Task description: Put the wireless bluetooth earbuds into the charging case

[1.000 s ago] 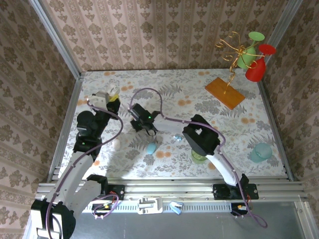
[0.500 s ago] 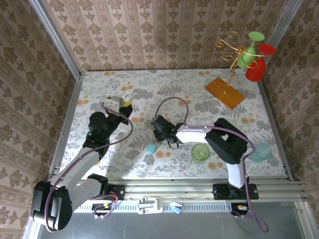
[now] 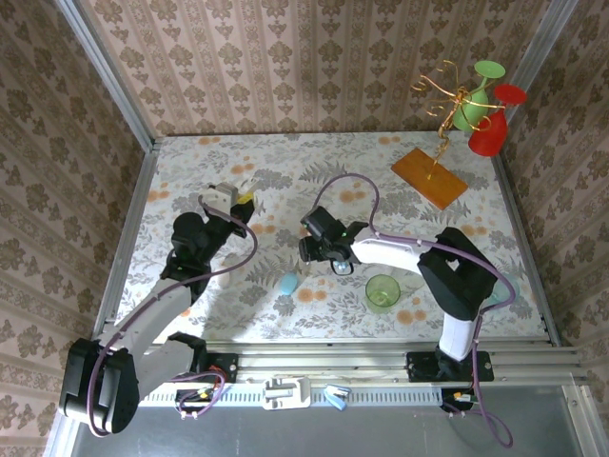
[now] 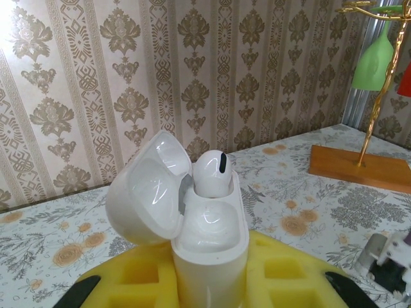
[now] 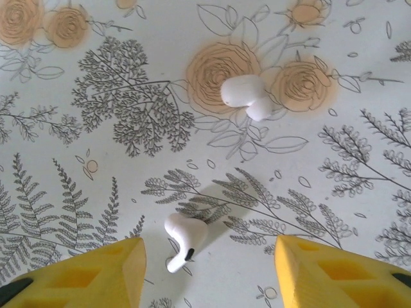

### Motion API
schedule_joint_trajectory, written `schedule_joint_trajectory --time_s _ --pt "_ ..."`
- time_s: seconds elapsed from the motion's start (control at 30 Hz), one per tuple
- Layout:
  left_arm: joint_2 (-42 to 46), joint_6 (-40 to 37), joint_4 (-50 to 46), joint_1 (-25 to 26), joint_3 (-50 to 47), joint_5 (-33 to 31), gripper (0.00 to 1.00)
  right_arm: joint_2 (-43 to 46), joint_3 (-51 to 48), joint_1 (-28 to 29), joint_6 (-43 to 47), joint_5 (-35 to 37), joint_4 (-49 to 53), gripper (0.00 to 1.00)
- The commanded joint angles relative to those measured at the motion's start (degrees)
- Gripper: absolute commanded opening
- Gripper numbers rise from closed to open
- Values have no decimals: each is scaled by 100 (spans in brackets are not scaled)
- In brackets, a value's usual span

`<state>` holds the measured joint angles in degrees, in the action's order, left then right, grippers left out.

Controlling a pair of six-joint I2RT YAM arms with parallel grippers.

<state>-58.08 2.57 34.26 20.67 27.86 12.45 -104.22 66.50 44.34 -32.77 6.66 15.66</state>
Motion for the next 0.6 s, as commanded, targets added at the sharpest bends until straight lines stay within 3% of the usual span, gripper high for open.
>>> schedule_joint_trajectory --time_s 0.0,0.17,0.47,0.5,0.53,0.57 --pt "-20 -199 160 33 130 113 0 -171 553 -173 -244 -522 1111 55" --pt "-36 -229 140 26 159 149 0 -814 1453 -372 -441 -1427 2186 50" --pt "-44 -230 193 34 89 122 0 -1768 2754 -417 -783 -1747 3428 48" --pt "-46 -235 204 34 81 118 0 -1916 2951 -417 -791 -1750 3587 46" --pt "-52 -228 214 34 74 118 0 -2090 3175 -413 -752 -1785 3762 36" --pt "-45 -224 213 34 71 114 0 -2243 3389 -401 -777 -1773 3946 33"
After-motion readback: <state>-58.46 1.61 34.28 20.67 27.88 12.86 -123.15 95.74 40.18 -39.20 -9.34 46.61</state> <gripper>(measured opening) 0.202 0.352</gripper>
